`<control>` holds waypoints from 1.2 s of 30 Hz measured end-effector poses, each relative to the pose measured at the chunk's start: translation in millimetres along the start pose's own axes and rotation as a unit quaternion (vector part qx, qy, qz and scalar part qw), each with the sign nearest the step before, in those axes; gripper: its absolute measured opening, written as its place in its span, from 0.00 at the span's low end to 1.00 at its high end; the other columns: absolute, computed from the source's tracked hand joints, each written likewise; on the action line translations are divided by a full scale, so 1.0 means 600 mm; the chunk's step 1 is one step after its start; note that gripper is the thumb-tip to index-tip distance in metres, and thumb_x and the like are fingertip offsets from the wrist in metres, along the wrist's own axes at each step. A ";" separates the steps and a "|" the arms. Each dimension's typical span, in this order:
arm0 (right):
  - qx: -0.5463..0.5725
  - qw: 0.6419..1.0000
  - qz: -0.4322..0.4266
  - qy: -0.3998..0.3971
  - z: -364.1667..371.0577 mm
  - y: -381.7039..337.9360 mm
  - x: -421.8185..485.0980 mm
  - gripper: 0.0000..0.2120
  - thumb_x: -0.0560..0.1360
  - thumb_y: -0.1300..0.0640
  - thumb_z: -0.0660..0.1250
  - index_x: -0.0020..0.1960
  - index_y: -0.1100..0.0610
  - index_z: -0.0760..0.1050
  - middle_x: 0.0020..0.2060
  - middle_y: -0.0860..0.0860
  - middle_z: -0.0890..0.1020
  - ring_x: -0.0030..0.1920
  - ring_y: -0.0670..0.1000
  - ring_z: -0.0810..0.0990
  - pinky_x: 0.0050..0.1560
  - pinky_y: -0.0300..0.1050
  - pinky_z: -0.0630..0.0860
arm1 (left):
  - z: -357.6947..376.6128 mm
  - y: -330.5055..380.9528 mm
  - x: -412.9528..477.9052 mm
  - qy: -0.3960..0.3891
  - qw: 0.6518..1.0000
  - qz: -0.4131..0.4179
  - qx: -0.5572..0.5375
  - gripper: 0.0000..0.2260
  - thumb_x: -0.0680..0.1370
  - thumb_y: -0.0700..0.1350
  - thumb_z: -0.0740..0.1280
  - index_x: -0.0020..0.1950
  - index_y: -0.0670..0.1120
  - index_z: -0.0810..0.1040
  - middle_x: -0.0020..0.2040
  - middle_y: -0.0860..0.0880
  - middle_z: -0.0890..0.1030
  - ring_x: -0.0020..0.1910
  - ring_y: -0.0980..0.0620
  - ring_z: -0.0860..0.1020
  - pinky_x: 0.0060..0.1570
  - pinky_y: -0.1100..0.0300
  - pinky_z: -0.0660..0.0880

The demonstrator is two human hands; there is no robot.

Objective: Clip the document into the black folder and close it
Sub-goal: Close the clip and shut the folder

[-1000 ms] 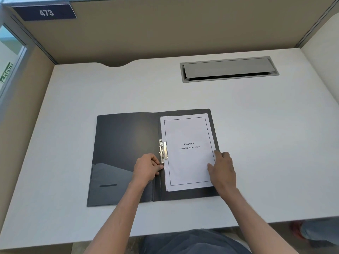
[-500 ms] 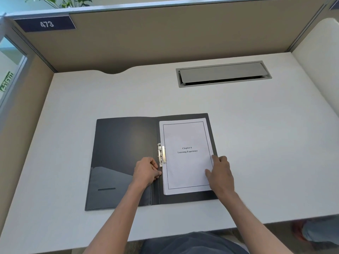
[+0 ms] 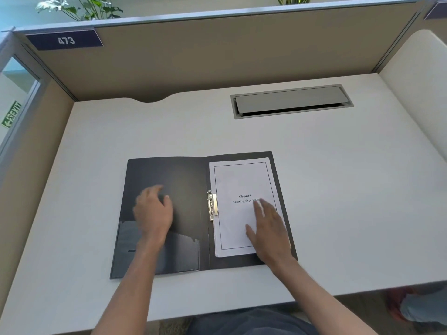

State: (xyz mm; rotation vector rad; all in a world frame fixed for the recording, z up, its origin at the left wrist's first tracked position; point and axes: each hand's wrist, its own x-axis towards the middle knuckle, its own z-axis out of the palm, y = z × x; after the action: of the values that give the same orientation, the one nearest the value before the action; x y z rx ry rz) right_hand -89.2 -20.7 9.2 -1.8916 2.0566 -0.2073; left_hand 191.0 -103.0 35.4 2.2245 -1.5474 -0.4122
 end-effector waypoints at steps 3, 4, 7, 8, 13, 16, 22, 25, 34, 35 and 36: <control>-0.015 0.998 -0.053 -0.043 0.027 -0.018 -0.010 0.33 0.83 0.46 0.58 0.83 0.54 0.51 0.83 0.53 0.53 0.83 0.53 0.51 0.82 0.47 0.50 | -0.031 -0.040 0.029 -0.009 0.996 -0.074 0.056 0.26 0.82 0.48 0.68 0.77 0.39 0.71 0.76 0.34 0.71 0.74 0.31 0.69 0.69 0.37 0.68; -0.024 0.996 -0.062 -0.057 0.035 -0.019 -0.013 0.32 0.84 0.45 0.57 0.83 0.54 0.50 0.83 0.52 0.51 0.83 0.53 0.49 0.82 0.48 0.49 | -0.038 -0.055 0.038 -0.028 0.992 -0.109 0.063 0.27 0.83 0.50 0.67 0.78 0.39 0.68 0.76 0.33 0.70 0.74 0.30 0.68 0.69 0.35 0.68; -0.048 0.992 -0.077 -0.082 0.051 -0.013 -0.019 0.32 0.84 0.45 0.54 0.83 0.52 0.48 0.84 0.52 0.47 0.83 0.53 0.46 0.83 0.49 0.47 | -0.053 -0.091 0.059 -0.090 0.978 -0.187 0.021 0.29 0.84 0.54 0.64 0.78 0.37 0.66 0.73 0.33 0.73 0.72 0.29 0.71 0.68 0.36 0.71; -0.055 0.992 -0.080 -0.084 0.054 -0.011 -0.020 0.31 0.85 0.45 0.54 0.84 0.52 0.47 0.84 0.52 0.46 0.83 0.53 0.46 0.83 0.50 0.46 | -0.056 -0.099 0.064 -0.105 0.975 -0.198 0.003 0.29 0.84 0.55 0.64 0.77 0.37 0.66 0.73 0.33 0.73 0.72 0.30 0.72 0.68 0.37 0.71; -0.070 0.990 -0.085 -0.084 0.064 -0.004 -0.022 0.31 0.85 0.45 0.52 0.84 0.52 0.45 0.84 0.52 0.44 0.83 0.54 0.44 0.83 0.51 0.45 | -0.084 -0.124 0.088 -0.100 0.973 -0.209 -0.002 0.28 0.83 0.54 0.67 0.73 0.34 0.72 0.71 0.32 0.76 0.69 0.31 0.74 0.66 0.41 0.74; -0.071 0.990 -0.089 -0.081 0.068 0.002 -0.025 0.31 0.86 0.44 0.50 0.84 0.51 0.42 0.83 0.51 0.41 0.83 0.53 0.40 0.82 0.50 0.42 | -0.118 -0.130 0.105 -0.060 0.980 -0.187 -0.029 0.16 0.81 0.51 0.69 0.58 0.39 0.85 0.59 0.34 0.85 0.58 0.33 0.80 0.58 0.44 0.78; -0.076 0.990 -0.092 -0.074 0.081 0.013 -0.028 0.31 0.86 0.43 0.46 0.83 0.49 0.37 0.82 0.49 0.37 0.82 0.51 0.35 0.81 0.48 0.38 | -0.185 -0.081 0.116 -0.038 0.981 -0.119 -0.146 0.09 0.74 0.52 0.70 0.38 0.50 0.85 0.38 0.46 0.86 0.39 0.41 0.84 0.41 0.52 0.76; -0.078 0.990 -0.094 -0.072 0.086 0.016 -0.029 0.31 0.86 0.42 0.45 0.83 0.49 0.36 0.82 0.49 0.36 0.82 0.52 0.34 0.82 0.49 0.39 | -0.206 -0.027 0.107 -0.075 0.975 -0.053 -0.200 0.08 0.73 0.54 0.71 0.39 0.52 0.85 0.35 0.47 0.86 0.30 0.47 0.81 0.33 0.58 0.73; -0.063 0.991 -0.104 -0.063 0.082 0.019 -0.031 0.31 0.86 0.42 0.46 0.83 0.50 0.39 0.83 0.49 0.39 0.82 0.51 0.36 0.83 0.50 0.42 | -0.144 0.183 0.023 -0.150 0.933 0.066 -0.319 0.06 0.80 0.51 0.69 0.55 0.56 0.84 0.51 0.51 0.85 0.45 0.51 0.86 0.39 0.54 0.84; -0.049 0.991 -0.103 -0.063 0.078 0.020 -0.030 0.30 0.86 0.43 0.47 0.84 0.50 0.41 0.83 0.49 0.40 0.83 0.51 0.37 0.83 0.50 0.43 | -0.126 0.201 0.013 -0.153 0.933 0.074 -0.318 0.11 0.81 0.52 0.68 0.63 0.58 0.82 0.59 0.52 0.84 0.53 0.50 0.85 0.48 0.51 0.85; -0.032 0.992 -0.101 -0.070 0.070 0.020 -0.030 0.30 0.86 0.43 0.48 0.84 0.50 0.42 0.83 0.49 0.41 0.83 0.51 0.39 0.83 0.49 0.43 | -0.108 0.217 0.003 -0.154 0.935 0.083 -0.308 0.17 0.81 0.54 0.67 0.70 0.59 0.78 0.67 0.52 0.81 0.60 0.50 0.83 0.57 0.51 0.83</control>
State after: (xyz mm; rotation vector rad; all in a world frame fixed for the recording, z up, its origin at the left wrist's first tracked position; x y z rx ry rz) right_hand -85.0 3.3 -31.5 -2.0906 1.8019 -0.0557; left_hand 114.2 -134.7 154.9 1.5838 -1.4666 -1.0700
